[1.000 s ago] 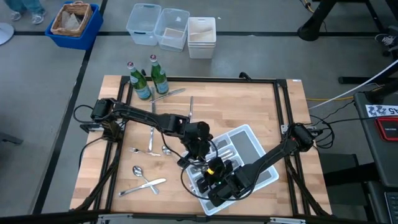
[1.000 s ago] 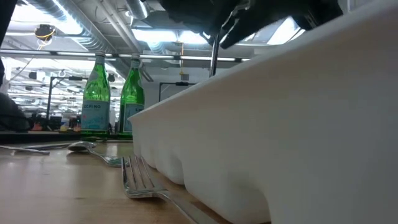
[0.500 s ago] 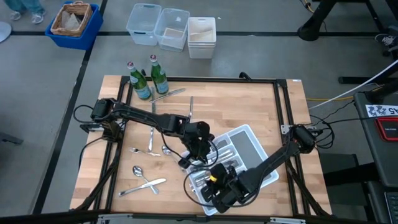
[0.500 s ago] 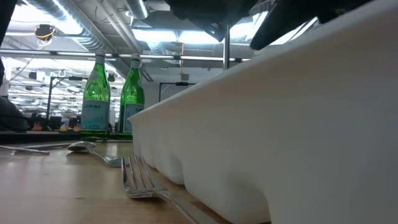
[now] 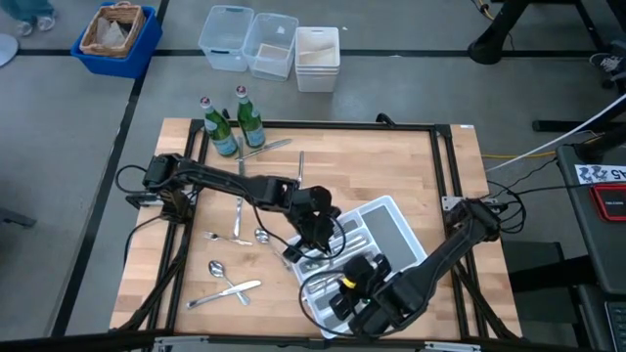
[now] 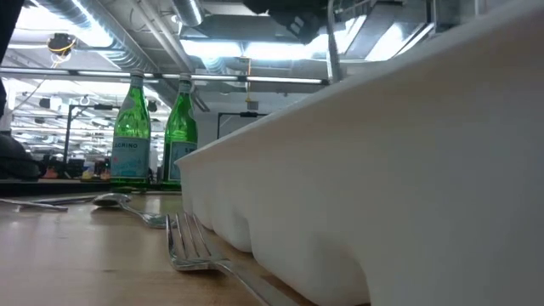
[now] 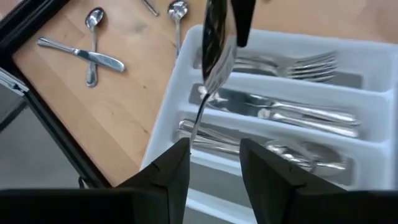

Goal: Sort silverware
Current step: Put the silver spoon into the white silverware tray

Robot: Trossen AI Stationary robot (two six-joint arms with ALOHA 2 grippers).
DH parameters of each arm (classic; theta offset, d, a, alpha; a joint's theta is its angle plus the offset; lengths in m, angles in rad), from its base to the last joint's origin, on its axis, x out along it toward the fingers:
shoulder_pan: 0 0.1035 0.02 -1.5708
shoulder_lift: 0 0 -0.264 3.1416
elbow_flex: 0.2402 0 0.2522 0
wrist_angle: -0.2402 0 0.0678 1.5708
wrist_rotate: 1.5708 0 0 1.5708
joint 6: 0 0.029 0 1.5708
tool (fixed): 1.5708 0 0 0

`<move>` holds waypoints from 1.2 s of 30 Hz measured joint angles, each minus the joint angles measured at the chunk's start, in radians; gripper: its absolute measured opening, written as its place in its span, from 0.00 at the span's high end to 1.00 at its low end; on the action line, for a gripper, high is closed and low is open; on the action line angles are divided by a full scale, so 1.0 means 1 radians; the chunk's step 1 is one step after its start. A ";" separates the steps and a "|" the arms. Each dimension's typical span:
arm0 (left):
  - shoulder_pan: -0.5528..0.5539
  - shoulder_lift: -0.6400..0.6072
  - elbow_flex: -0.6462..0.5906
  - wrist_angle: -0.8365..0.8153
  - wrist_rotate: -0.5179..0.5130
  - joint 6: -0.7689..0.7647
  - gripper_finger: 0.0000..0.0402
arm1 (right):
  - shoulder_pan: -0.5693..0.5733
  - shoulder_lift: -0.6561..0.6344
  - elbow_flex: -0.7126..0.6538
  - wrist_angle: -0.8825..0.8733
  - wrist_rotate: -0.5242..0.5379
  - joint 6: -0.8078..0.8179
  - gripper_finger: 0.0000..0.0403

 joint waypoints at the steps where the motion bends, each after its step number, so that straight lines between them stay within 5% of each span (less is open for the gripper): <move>1: 0.000 0.000 0.006 0.000 0.000 0.001 1.00 | 0.000 0.000 0.019 -0.030 0.000 0.000 0.65; 17: 0.000 0.057 0.026 -0.112 -0.030 0.109 1.00 | 0.005 0.000 0.213 -0.232 0.027 -0.080 0.65; 36: -0.020 0.150 0.025 0.138 -0.036 0.108 0.98 | 0.004 0.000 0.277 -0.257 0.133 -0.138 0.65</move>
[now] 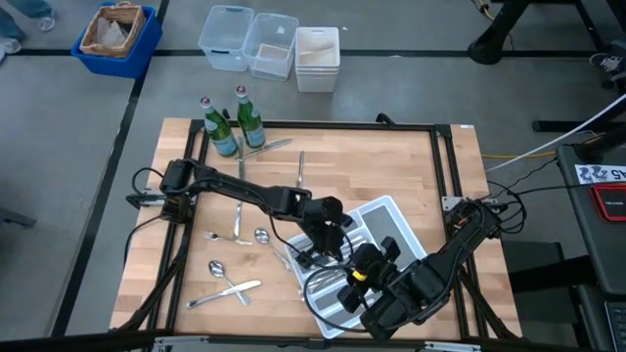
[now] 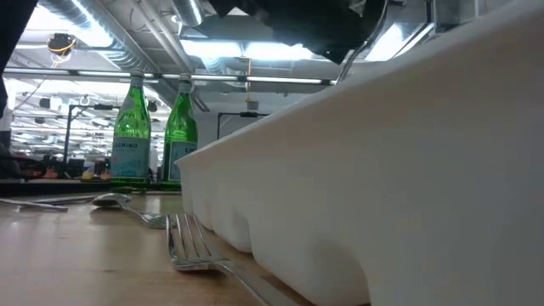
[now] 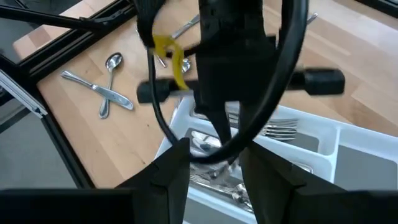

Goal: Sort silverware
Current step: Put the silver spoon into the white silverware tray

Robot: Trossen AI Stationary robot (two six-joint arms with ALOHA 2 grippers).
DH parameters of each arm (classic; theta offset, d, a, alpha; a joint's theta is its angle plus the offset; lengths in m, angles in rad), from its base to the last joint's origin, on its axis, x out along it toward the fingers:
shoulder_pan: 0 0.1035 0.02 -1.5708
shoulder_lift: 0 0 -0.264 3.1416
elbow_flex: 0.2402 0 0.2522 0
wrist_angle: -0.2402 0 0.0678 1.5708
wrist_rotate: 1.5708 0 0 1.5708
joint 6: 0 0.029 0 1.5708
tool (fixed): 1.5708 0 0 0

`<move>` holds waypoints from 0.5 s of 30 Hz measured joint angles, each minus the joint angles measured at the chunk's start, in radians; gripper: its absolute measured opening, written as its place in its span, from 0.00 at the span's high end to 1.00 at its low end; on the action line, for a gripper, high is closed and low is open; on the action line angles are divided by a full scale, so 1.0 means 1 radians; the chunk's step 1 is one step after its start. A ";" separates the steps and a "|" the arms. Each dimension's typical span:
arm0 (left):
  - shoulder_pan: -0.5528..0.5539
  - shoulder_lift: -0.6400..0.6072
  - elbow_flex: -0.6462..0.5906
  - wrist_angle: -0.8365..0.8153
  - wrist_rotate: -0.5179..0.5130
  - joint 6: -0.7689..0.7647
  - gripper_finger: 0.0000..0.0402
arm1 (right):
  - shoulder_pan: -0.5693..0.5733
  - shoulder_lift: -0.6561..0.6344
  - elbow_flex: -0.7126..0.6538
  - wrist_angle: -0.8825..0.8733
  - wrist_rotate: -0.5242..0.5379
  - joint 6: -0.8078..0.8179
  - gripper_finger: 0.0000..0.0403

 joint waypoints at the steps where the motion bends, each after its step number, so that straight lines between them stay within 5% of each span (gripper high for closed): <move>1: -0.003 0.005 0.000 0.019 -0.002 0.001 0.97 | 0.000 0.000 0.000 0.000 0.000 0.000 0.65; 15: 0.002 0.094 -0.006 0.127 -0.035 0.006 0.92 | 0.000 0.000 0.000 0.005 0.000 0.004 0.65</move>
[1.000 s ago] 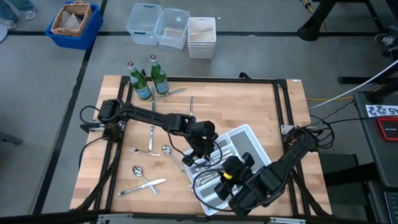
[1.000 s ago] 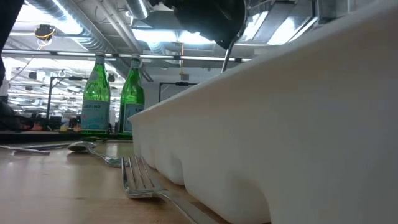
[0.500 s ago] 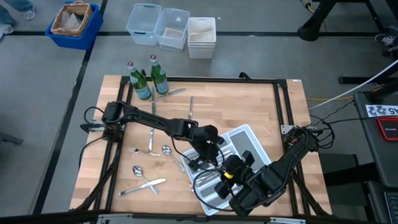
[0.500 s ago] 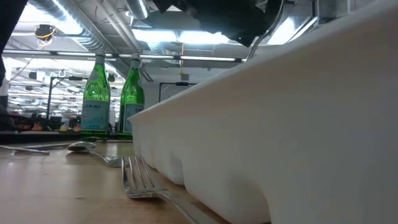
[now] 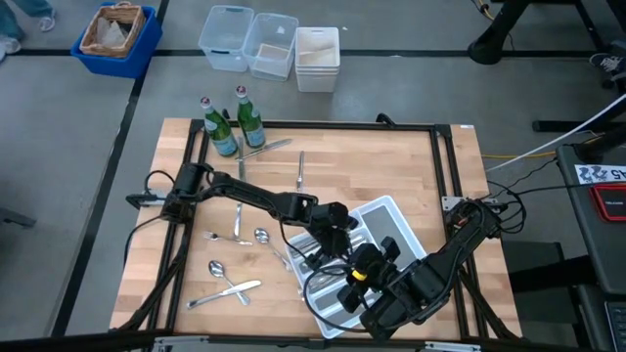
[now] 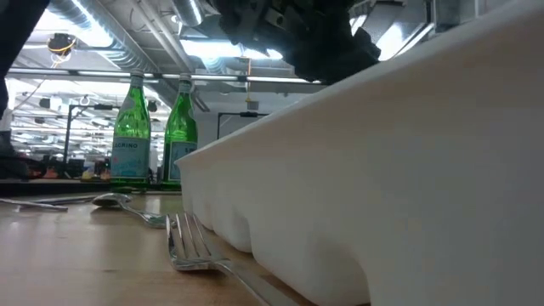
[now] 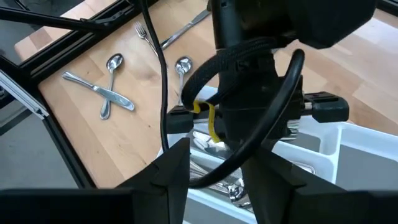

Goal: Sort silverware
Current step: Put the silver spoon into the white silverware tray, then put the silver table knife into the white silverware tray

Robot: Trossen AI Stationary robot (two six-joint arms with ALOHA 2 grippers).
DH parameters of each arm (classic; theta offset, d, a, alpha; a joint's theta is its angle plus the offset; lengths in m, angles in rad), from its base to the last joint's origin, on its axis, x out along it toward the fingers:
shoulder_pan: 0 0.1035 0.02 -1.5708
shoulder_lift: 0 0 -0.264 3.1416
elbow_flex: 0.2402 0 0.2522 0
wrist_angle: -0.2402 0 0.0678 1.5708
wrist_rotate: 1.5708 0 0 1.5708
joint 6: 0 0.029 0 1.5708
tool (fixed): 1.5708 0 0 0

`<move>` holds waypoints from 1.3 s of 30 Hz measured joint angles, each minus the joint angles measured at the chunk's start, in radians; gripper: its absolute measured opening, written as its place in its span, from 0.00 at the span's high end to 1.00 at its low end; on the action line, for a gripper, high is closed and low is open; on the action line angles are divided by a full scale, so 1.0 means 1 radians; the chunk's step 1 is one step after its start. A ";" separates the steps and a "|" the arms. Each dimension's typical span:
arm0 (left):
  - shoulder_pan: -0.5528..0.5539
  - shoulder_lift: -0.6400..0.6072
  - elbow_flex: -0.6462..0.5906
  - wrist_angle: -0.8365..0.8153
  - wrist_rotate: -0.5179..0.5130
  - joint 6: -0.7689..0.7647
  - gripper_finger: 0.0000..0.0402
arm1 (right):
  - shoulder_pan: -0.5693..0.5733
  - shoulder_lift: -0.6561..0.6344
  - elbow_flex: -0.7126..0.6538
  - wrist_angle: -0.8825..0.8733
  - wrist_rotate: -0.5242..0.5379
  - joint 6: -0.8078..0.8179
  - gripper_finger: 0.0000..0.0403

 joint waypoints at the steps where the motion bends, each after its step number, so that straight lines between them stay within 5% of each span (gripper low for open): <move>1: 0.003 0.001 0.000 0.003 0.000 0.001 0.92 | 0.000 0.000 0.000 0.000 0.000 0.000 0.65; 20: 0.038 0.002 -0.002 -0.008 -0.031 -0.047 0.92 | 0.000 0.000 0.000 0.000 -0.010 -0.004 0.65; 30: 0.037 0.000 -0.002 -0.036 -0.067 -0.044 0.70 | 0.001 0.000 0.000 0.000 -0.010 -0.004 0.65; 39: 0.054 -0.067 0.000 -0.190 -0.070 -0.230 0.70 | -0.007 0.000 0.000 -0.003 -0.001 -0.030 0.65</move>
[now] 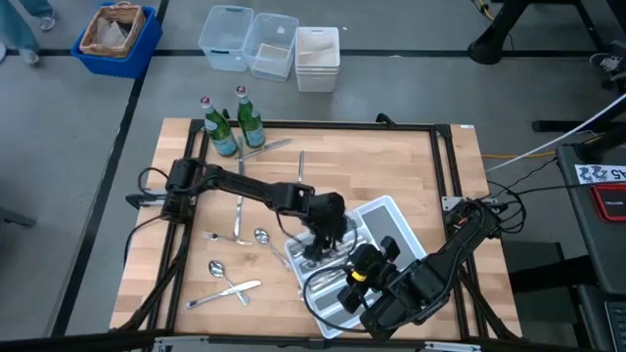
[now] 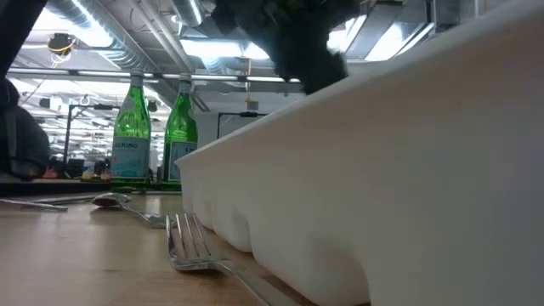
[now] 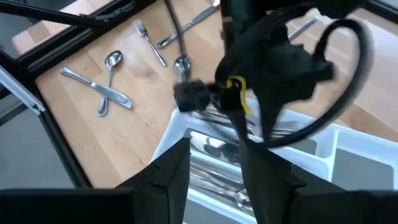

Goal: Sort silverware
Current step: Put the silver table knife into the white silverware tray

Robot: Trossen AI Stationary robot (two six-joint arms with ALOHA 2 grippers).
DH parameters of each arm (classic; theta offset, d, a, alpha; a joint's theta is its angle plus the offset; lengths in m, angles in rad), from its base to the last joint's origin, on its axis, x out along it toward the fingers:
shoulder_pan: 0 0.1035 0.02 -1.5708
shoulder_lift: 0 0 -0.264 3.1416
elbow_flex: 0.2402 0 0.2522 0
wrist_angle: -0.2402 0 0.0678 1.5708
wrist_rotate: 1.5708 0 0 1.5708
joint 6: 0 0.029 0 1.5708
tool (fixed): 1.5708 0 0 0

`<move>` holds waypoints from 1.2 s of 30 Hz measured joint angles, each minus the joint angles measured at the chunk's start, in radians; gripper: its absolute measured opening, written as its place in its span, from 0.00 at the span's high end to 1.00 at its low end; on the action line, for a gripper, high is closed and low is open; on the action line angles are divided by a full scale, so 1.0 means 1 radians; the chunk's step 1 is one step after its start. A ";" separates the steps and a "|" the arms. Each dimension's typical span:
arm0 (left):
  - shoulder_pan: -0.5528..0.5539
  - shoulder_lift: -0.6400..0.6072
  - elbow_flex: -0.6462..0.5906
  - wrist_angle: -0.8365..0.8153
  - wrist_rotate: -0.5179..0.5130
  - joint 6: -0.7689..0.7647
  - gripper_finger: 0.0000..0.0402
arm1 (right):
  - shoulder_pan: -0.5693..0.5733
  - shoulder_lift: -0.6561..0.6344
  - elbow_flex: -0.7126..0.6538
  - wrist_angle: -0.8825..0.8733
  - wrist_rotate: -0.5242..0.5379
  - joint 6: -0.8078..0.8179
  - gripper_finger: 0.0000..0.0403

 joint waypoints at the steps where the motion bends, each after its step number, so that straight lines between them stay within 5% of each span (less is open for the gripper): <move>1: 0.007 -0.008 0.000 -0.045 0.002 -0.039 0.70 | -0.001 0.000 0.000 -0.004 0.001 0.000 0.65; 7: 0.062 -0.094 0.000 -0.359 0.011 -0.202 0.72 | -0.028 -0.001 0.000 -0.078 0.018 -0.007 0.65; 17: 0.125 -0.197 -0.005 -0.657 0.011 -0.227 0.73 | -0.134 -0.013 0.000 -0.077 -0.067 -0.295 0.65; 28: 0.253 -0.489 -0.370 -0.519 0.004 -0.357 0.75 | -0.305 -0.072 -0.001 -0.077 -0.096 -0.694 0.65; 36: 0.437 -0.598 -0.547 -0.467 -0.213 -0.477 0.75 | -0.528 -0.099 0.000 -0.077 -0.158 -0.923 0.65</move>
